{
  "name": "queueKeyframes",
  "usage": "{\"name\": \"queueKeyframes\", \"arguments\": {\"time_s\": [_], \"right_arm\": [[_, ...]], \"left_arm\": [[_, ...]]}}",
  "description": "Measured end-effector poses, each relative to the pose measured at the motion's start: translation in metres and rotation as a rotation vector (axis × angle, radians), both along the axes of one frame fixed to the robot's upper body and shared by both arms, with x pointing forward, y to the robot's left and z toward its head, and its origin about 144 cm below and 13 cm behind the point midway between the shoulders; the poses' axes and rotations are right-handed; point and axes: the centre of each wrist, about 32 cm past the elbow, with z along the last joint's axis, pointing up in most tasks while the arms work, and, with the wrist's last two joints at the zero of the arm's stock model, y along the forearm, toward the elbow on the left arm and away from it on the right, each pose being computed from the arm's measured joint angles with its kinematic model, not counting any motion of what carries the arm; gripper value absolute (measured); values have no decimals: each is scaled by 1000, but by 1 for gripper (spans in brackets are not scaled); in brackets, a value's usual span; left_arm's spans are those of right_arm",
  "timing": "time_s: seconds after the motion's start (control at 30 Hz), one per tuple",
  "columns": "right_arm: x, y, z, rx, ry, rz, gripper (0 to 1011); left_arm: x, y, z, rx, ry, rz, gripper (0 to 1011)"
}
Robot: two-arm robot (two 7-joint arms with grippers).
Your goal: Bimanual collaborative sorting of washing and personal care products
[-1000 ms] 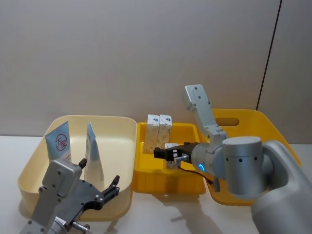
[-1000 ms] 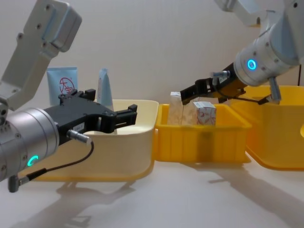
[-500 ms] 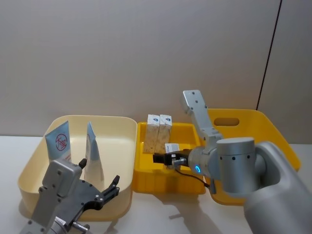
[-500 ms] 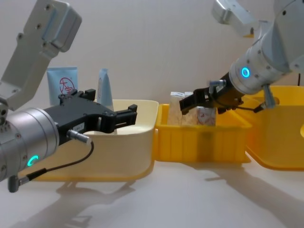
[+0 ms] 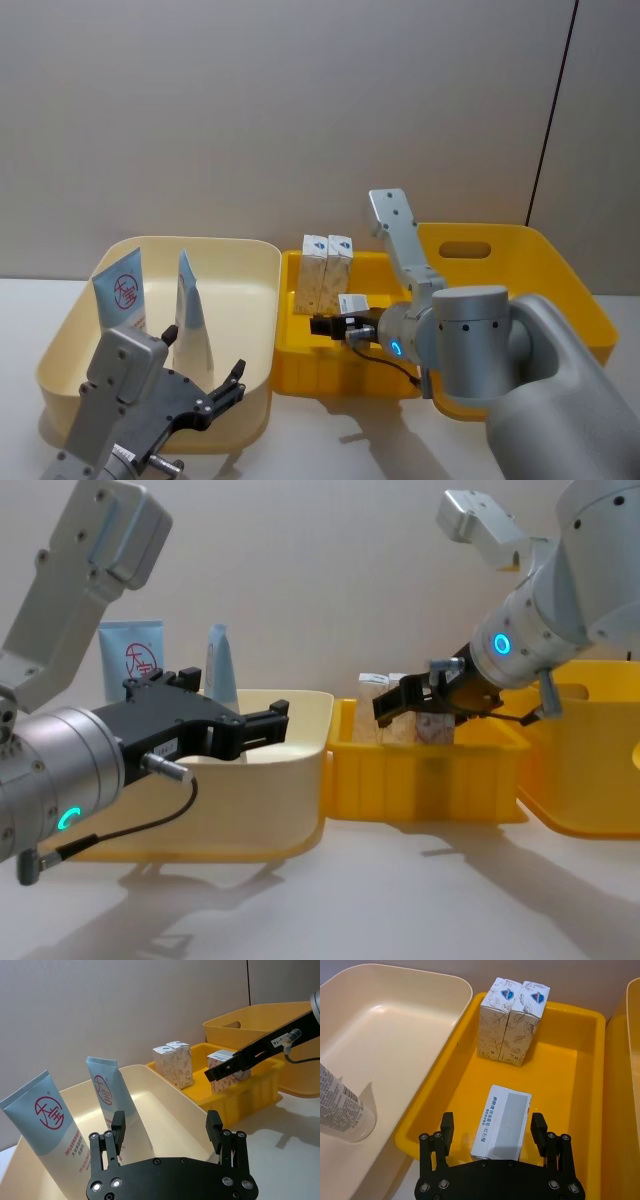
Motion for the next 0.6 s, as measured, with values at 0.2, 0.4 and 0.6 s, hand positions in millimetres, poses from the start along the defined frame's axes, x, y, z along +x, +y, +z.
{"name": "queueKeyframes", "arguments": {"time_s": [0.2, 0.4, 0.6], "right_arm": [[1, 2, -2, 1, -3, -2, 861], [2, 2, -3, 1, -5, -4, 674], [3, 3, -4, 2, -6, -5, 490]], "left_arm": [[0, 0, 0, 0, 0, 0, 1003], [0, 0, 0, 0, 0, 0, 1003], [0, 0, 0, 0, 0, 0, 1003]]}}
